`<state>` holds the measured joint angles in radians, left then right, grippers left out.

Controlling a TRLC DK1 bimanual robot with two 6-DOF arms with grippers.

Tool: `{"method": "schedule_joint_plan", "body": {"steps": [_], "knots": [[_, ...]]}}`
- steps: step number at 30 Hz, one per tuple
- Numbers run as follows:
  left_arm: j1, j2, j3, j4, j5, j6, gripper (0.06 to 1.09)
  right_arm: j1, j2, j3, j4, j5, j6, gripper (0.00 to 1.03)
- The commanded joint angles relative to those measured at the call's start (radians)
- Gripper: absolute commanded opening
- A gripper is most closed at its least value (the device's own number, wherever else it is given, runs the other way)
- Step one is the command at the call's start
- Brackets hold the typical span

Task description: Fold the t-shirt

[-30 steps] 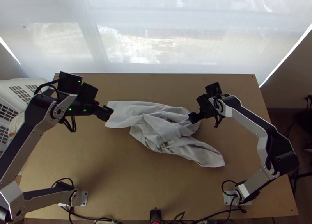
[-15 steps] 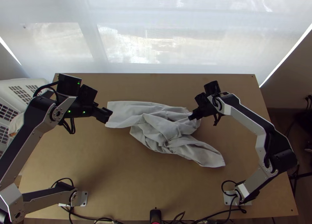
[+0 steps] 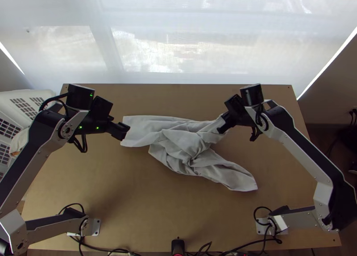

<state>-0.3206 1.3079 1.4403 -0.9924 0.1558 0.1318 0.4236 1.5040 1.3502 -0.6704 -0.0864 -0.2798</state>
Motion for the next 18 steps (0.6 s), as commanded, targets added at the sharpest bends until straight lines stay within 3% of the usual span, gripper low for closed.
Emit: {"method": "schedule_joint_plan", "body": {"steps": [1, 9, 14, 18], "knots": [[-0.009, 0.013, 0.015, 0.018, -0.009, -0.004, 1.03, 0.092, -0.128, 0.129, -0.028, 0.100, -0.035, 0.03], [-0.023, 0.027, 0.051, 0.020, -0.009, -0.031, 1.03, 0.145, -0.240, 0.268, 0.031, 0.247, -0.127, 0.03], [-0.035, 0.027, 0.054, 0.017, -0.007, -0.037, 1.03, 0.251, -0.326, 0.280, 0.186, 0.390, -0.335, 0.03], [-0.038, 0.025, 0.063, 0.015, -0.007, -0.038, 1.03, 0.302, -0.373, 0.283, 0.348, 0.448, -0.470, 0.03]]}}
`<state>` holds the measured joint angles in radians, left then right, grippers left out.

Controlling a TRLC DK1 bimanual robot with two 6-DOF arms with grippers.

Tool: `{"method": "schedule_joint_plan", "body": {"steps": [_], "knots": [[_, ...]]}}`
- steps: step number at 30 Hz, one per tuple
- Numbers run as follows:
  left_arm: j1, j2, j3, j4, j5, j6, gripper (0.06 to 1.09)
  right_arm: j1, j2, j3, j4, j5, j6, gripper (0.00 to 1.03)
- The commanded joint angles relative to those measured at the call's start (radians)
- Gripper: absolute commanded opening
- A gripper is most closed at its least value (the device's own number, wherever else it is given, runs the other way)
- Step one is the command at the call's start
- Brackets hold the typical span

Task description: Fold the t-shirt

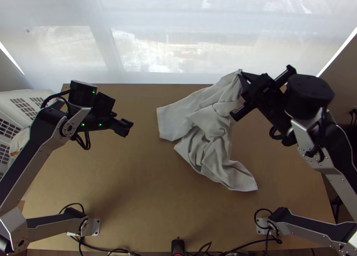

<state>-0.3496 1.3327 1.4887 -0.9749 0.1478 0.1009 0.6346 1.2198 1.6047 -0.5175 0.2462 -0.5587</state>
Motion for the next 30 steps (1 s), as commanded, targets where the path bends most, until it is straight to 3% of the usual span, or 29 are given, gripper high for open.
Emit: {"method": "schedule_joint_plan", "body": {"steps": [1, 17, 27, 29, 30], "knots": [[-0.014, 0.000, 0.019, -0.004, -0.001, -0.007, 1.03, 0.100, -0.097, 0.032, 0.226, 0.125, -0.222, 0.03], [-0.134, 0.132, 0.301, -0.004, -0.001, -0.050, 1.03, 0.407, 0.017, 0.167, 0.229, 0.194, -0.339, 0.03], [-0.146, 0.158, 0.436, -0.004, 0.003, -0.072, 1.03, 0.433, 0.066, 0.166, 0.234, 0.205, -0.339, 0.03], [-0.158, 0.171, 0.443, -0.016, 0.033, -0.084, 1.03, 0.432, 0.067, 0.162, 0.232, 0.206, -0.340, 0.03], [-0.158, 0.181, 0.450, -0.034, 0.096, -0.093, 1.02, 0.432, 0.070, 0.162, 0.234, 0.209, -0.346, 0.03]]}}
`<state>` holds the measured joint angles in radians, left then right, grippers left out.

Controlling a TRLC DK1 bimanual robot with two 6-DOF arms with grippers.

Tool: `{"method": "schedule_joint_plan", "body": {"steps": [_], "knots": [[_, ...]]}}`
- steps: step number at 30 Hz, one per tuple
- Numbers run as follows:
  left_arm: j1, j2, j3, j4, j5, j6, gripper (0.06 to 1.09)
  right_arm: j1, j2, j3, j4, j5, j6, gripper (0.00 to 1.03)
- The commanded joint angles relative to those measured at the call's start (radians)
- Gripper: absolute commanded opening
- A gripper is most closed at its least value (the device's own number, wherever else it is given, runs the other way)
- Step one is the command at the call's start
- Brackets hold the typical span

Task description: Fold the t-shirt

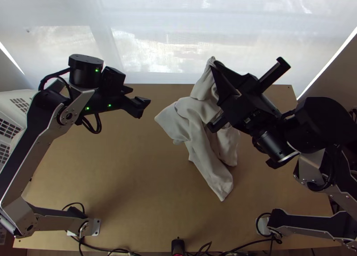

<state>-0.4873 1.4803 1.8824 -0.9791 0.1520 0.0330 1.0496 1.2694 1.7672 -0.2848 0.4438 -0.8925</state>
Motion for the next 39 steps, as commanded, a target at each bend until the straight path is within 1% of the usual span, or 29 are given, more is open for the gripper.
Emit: {"method": "schedule_joint_plan", "body": {"steps": [1, 5, 9, 13, 17, 21, 23, 25, 26, 29, 30, 31, 33, 35, 36, 37, 39], "knots": [[-0.020, 0.049, 0.066, -0.049, 0.141, -0.035, 1.02, 0.016, 0.022, 0.000, 0.001, 0.013, -0.016, 0.03], [-0.062, 0.081, 0.093, -0.087, 0.228, -0.035, 1.03, 0.006, 0.030, 0.000, 0.003, 0.015, -0.023, 0.03], [-0.091, 0.086, 0.098, -0.125, 0.271, -0.025, 1.03, 0.000, 0.035, 0.000, 0.004, 0.016, -0.031, 0.03], [-0.103, 0.087, 0.081, -0.161, 0.277, 0.001, 1.03, -0.005, 0.036, -0.002, 0.004, 0.016, -0.031, 0.03], [-0.119, 0.100, 0.081, -0.158, 0.279, 0.011, 1.03, -0.007, 0.035, -0.012, 0.003, 0.018, -0.031, 0.03], [-0.143, 0.127, 0.080, -0.156, 0.305, 0.019, 1.02, -0.008, 0.044, -0.014, 0.004, 0.019, -0.031, 0.03], [-0.154, 0.144, 0.078, -0.156, 0.305, 0.030, 1.01, -0.010, 0.050, -0.012, 0.006, 0.019, -0.031, 0.03], [-0.157, 0.155, 0.073, -0.156, 0.307, 0.050, 0.87, -0.011, 0.054, -0.011, 0.007, 0.021, -0.031, 0.03], [-0.158, 0.161, 0.073, -0.156, 0.308, 0.062, 0.76, -0.011, 0.056, -0.011, 0.007, 0.021, -0.031, 0.03], [-0.154, 0.167, 0.067, -0.148, 0.310, 0.074, 0.39, -0.019, 0.056, -0.011, 0.010, 0.021, -0.031, 0.03], [-0.149, 0.167, 0.064, -0.145, 0.310, 0.077, 0.34, -0.020, 0.058, -0.011, 0.010, 0.021, -0.031, 0.03], [-0.148, 0.167, 0.061, -0.144, 0.310, 0.081, 0.34, -0.023, 0.058, -0.009, 0.010, 0.021, -0.031, 0.03], [-0.139, 0.164, 0.061, -0.142, 0.308, 0.097, 0.26, -0.031, 0.058, -0.009, 0.012, 0.021, -0.029, 0.03], [-0.119, 0.152, 0.060, -0.138, 0.307, 0.104, 0.21, -0.042, 0.056, -0.009, 0.016, 0.021, -0.029, 0.03], [-0.108, 0.146, 0.060, -0.135, 0.307, 0.105, 0.13, -0.048, 0.056, -0.008, 0.019, 0.021, -0.029, 0.03], [-0.094, 0.140, 0.058, -0.133, 0.307, 0.105, 0.09, -0.056, 0.056, -0.003, 0.021, 0.021, -0.029, 0.03], [-0.063, 0.129, 0.050, -0.133, 0.307, 0.104, 0.09, -0.068, 0.056, 0.008, 0.026, 0.021, -0.029, 0.03]]}}
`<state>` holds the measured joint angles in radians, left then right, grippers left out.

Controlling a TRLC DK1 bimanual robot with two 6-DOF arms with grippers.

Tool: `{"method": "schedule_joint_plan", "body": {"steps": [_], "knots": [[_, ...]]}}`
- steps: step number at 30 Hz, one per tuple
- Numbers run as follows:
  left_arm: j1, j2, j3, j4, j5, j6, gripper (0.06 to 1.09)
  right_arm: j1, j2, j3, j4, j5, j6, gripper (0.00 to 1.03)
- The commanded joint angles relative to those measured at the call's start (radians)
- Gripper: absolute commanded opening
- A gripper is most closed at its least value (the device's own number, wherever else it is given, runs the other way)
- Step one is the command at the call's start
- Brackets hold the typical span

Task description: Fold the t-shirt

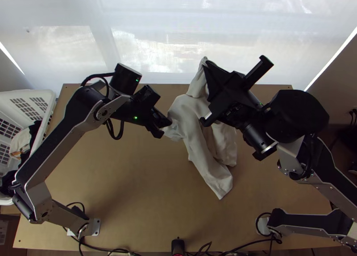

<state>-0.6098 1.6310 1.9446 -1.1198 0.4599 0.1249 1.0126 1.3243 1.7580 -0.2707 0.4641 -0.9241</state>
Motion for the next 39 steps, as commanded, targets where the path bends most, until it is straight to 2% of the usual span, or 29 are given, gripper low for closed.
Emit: {"method": "schedule_joint_plan", "body": {"steps": [1, 12, 19, 25, 29, 32, 35, 39], "knots": [[0.076, -0.028, -0.015, 0.006, -0.001, 0.012, 0.09, -0.035, 0.001, 0.024, 0.011, 0.001, 0.002, 0.03], [0.311, -0.126, 0.045, 0.051, -0.030, -0.034, 0.09, -0.126, -0.010, 0.074, 0.019, 0.008, -0.001, 0.03], [0.418, -0.154, 0.218, 0.083, -0.109, -0.047, 0.09, -0.138, -0.007, 0.170, -0.012, 0.027, -0.018, 0.03], [0.438, -0.194, 0.317, 0.150, -0.190, -0.047, 0.09, -0.032, -0.007, 0.212, -0.022, 0.042, -0.047, 0.03], [0.438, -0.244, 0.315, 0.161, -0.222, -0.044, 0.09, 0.052, 0.007, 0.210, -0.113, 0.048, -0.010, 0.03], [0.440, -0.283, 0.304, 0.156, -0.244, -0.044, 0.09, 0.083, 0.041, 0.230, -0.162, 0.048, 0.019, 0.03], [0.476, -0.318, 0.304, 0.167, -0.285, -0.044, 0.09, 0.106, 0.092, 0.271, -0.163, 0.047, 0.019, 0.03], [0.568, -0.375, 0.304, 0.193, -0.288, -0.044, 0.09, 0.116, 0.174, 0.382, -0.150, 0.048, 0.021, 0.03]]}}
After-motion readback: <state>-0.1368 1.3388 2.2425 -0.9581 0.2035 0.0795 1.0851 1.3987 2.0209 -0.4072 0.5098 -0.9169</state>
